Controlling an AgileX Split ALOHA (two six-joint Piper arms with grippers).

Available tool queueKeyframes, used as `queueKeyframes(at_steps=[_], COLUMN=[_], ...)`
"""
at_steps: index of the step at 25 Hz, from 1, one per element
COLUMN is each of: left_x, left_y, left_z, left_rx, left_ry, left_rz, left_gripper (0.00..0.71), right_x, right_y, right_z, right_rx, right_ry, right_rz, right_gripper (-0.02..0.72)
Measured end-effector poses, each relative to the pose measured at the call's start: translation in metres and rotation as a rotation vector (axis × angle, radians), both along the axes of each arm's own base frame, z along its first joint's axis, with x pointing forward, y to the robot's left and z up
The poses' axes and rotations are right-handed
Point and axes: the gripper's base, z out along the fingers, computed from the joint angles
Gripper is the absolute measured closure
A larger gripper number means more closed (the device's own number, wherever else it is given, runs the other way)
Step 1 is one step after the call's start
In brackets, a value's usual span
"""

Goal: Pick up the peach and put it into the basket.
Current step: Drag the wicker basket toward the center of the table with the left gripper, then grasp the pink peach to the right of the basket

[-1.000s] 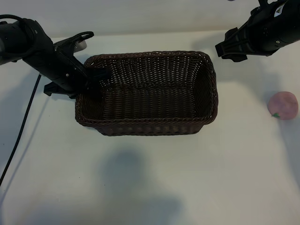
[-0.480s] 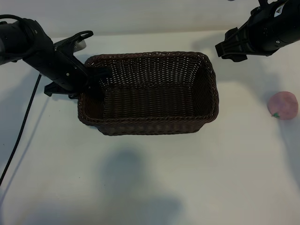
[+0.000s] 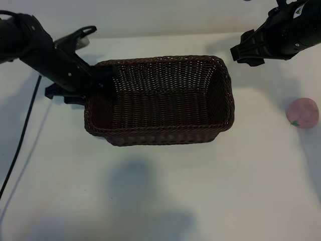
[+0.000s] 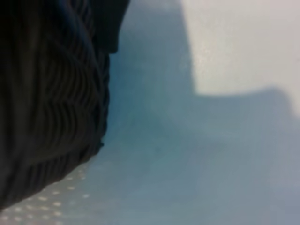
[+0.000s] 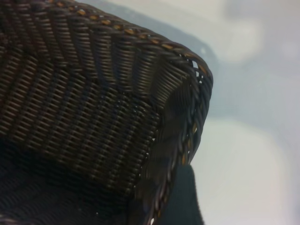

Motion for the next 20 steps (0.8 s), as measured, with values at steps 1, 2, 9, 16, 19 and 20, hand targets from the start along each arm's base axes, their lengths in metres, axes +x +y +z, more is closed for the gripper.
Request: queueKeyframes(at_steps=[1, 2, 9, 16, 19, 20], left_x=[0.000, 0.000, -0.012, -0.025, -0.028, -0.028], left_y=[0.001, 0.001, 0.008, 0.010, 0.012, 0.012], left_z=[0.005, 0.009, 0.050, 0.093, 0.098, 0.098], left_rx=[0.007, 0.013, 0.067, 0.061, 0.075, 0.081], left_ry=[-0.013, -0.019, -0.082, -0.189, -0.196, -0.191], left_rz=[0.000, 0.001, -0.023, -0.026, -0.037, -0.041], left_gripper=[0.153, 0.149, 0.146, 0.146, 0.145, 0.144], right_x=[0.000, 0.000, 0.000, 0.000, 0.000, 0.000], right_y=[0.000, 0.000, 0.000, 0.000, 0.000, 0.000], right_z=[0.000, 0.000, 0.000, 0.000, 0.000, 0.000], right_rx=[0.000, 0.000, 0.001, 0.001, 0.001, 0.001], right_ry=[0.000, 0.000, 0.000, 0.000, 0.000, 0.000], right_rz=[0.000, 0.000, 0.000, 0.000, 0.000, 0.000], right_gripper=[0.117, 0.117, 0.117, 0.117, 0.117, 0.117])
